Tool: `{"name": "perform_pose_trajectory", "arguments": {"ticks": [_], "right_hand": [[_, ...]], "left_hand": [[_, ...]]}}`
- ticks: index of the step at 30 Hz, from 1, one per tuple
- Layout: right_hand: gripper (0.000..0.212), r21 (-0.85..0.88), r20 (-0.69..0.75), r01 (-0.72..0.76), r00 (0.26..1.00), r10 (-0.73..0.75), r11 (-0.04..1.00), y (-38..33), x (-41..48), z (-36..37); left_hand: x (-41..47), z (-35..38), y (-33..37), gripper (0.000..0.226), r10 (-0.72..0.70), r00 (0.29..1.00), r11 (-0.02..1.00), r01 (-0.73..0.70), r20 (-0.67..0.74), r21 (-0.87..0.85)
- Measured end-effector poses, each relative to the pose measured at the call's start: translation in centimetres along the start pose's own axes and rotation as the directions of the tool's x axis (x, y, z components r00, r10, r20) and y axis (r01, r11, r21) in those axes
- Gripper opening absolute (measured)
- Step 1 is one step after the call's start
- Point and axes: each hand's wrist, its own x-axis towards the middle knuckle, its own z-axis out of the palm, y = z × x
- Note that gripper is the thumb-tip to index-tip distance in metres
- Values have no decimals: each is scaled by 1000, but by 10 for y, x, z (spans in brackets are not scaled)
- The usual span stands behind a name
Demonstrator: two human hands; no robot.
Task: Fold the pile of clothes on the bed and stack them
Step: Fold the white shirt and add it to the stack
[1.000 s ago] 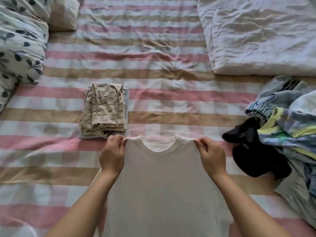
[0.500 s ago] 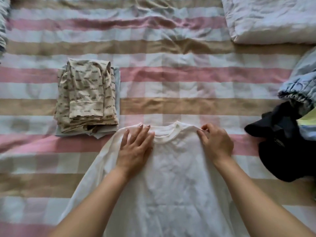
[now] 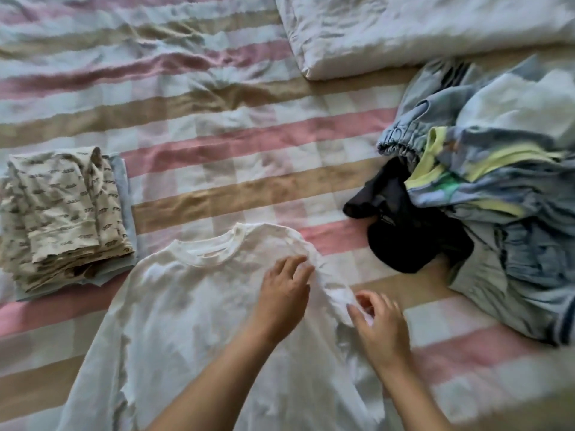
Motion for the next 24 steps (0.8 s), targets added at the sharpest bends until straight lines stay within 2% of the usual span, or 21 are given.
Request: {"name": "perform_pose_trajectory", "arguments": {"ticks": [3, 5, 8, 11, 13, 15, 17, 20, 22, 24], "right_hand": [[33, -58, 3, -99, 995, 99, 993, 19, -23, -4], [40, -106, 18, -150, 988, 153, 983, 29, -34, -2], [29, -185, 29, -233, 970, 242, 955, 39, -48, -2], [16, -57, -28, -265, 964, 263, 963, 42, -53, -12], [12, 97, -88, -228, 968, 236, 969, 40, -51, -23], [11, 199, -172, -144, 969, 179, 969, 31, -50, -35], [10, 191, -281, -13, 957, 67, 981, 25, -52, -45], [4, 84, -393, 151, 913, -107, 985, 24, -66, -43], [6, 53, -358, 171, 923, -141, 984, 28, -83, -29], [19, 50, -211, 131, 970, -118, 990, 35, -103, -8]], "left_hand": [[9, 22, 18, 43, 94, 986, 990, -107, 134, 94], [13, 29, 21, 29, 113, 973, 982, -141, 202, 127], [17, 30, 21, 17, 158, 979, 975, -175, 128, 134], [18, 24, 15, 13, 132, 990, 984, -138, 53, 109], [15, 15, 14, 14, 125, 988, 987, -133, 93, 89], [14, 9, 17, 44, 153, 963, 976, -183, 223, 121], [13, 6, 20, 57, 179, 940, 961, -230, 291, 153], [8, 3, 19, 37, 175, 951, 957, -226, 254, 185], [2, 3, 14, 28, 139, 956, 967, -187, 257, 172], [-7, 5, 8, 31, 131, 942, 967, -189, 308, 168]]}}
